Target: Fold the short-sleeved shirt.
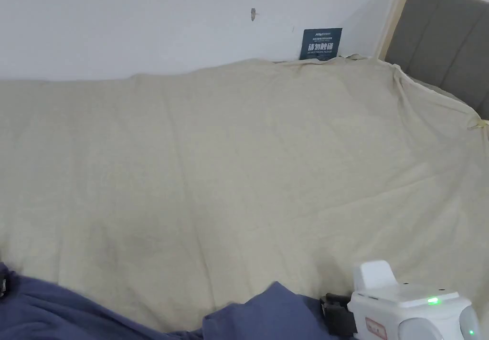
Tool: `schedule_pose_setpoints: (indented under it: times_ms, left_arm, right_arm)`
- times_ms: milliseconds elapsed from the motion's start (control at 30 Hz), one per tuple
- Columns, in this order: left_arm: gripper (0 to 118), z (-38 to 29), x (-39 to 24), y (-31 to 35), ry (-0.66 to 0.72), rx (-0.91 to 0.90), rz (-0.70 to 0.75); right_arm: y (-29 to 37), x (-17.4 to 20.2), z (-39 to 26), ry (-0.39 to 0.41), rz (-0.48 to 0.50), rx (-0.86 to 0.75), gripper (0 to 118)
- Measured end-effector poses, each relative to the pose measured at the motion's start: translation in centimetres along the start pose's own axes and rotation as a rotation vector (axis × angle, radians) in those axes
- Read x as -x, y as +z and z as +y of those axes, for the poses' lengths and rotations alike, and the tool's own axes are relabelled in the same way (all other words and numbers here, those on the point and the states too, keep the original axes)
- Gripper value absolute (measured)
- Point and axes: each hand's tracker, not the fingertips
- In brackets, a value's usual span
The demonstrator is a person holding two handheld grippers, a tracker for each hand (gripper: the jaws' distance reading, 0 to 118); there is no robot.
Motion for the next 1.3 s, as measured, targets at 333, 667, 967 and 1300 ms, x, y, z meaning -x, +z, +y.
schedule_pose_setpoints:
  times_ms: [333, 667, 967, 1300]
  left_arm:
    - [10, -0.2, -0.6, 2.6, 0.0, -0.052, 0.024]
    - [3, -3.5, 1.0, 25.1, 0.113, -0.485, -0.244]
    - [3, -5.4, 3.2, 47.3, 0.097, -0.843, -0.194]
    - [3, -6.4, 5.8, 59.0, 0.112, -1.044, -0.144]
  right_arm:
    - [2.0, -0.5, 1.1, -0.104, 0.135, 0.011, 2]
    - [17.6, -1.4, 3.6, -0.095, 0.245, -0.3, 2]
    - [35.9, -0.7, 8.4, 0.012, 0.256, -0.631, 2]
    - [46.9, -1.2, 12.0, -0.006, 0.271, -0.821, 2]
